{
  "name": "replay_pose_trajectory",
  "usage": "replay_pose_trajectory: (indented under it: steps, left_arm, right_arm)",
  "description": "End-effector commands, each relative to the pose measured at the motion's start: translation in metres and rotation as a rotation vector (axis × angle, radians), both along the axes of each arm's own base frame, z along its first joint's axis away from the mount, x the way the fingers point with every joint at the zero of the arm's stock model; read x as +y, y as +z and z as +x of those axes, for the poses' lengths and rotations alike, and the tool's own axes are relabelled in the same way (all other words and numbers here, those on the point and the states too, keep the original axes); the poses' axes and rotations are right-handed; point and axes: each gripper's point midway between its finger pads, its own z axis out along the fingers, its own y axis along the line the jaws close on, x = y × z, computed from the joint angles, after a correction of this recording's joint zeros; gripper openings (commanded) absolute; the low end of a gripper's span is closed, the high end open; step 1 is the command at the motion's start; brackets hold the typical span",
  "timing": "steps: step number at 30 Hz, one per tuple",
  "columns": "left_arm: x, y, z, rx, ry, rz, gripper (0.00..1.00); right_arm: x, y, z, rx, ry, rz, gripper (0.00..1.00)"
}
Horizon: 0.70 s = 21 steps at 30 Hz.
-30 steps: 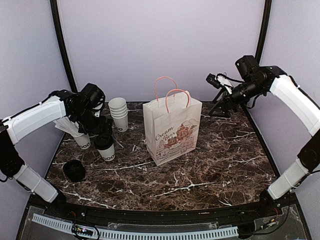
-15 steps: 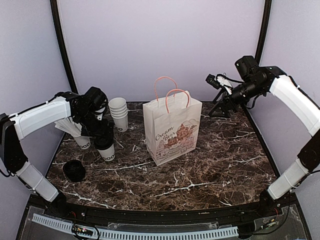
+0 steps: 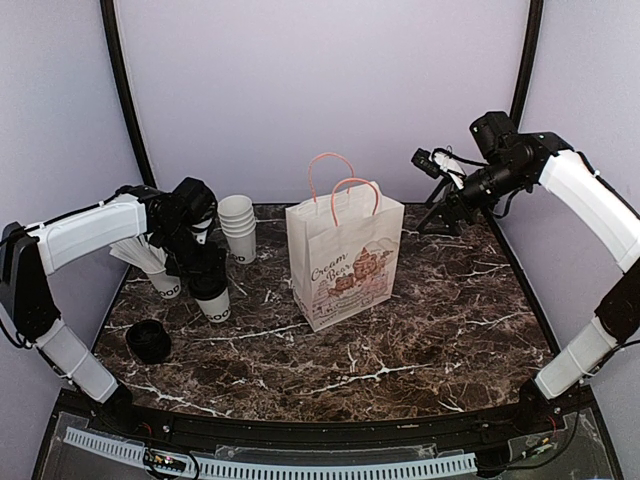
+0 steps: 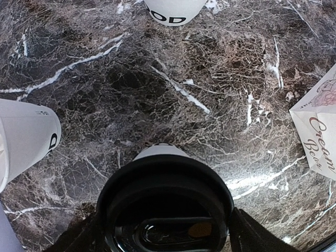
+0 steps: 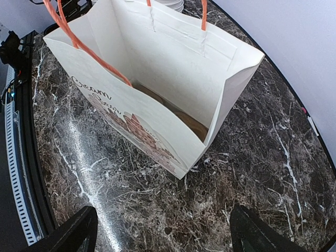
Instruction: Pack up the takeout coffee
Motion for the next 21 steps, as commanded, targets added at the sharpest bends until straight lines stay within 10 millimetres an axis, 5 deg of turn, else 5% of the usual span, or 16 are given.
replay_pose_trajectory:
  steps: [1, 13, 21]
  left_arm:
    - [0.0, -0.001, -0.008, 0.029, -0.004, -0.023, 0.81]
    - [0.005, -0.009, -0.015, 0.07, -0.018, 0.011, 0.8]
    - [-0.015, 0.023, -0.023, 0.041, -0.063, -0.121, 0.62]
  right_arm:
    - [0.003, -0.001, -0.001, 0.006, 0.008, 0.001, 0.88]
    - [0.003, -0.001, -0.001, 0.012, 0.009, 0.002, 0.88]
    - [-0.001, 0.002, -0.003, -0.006, -0.005, -0.007, 0.88]
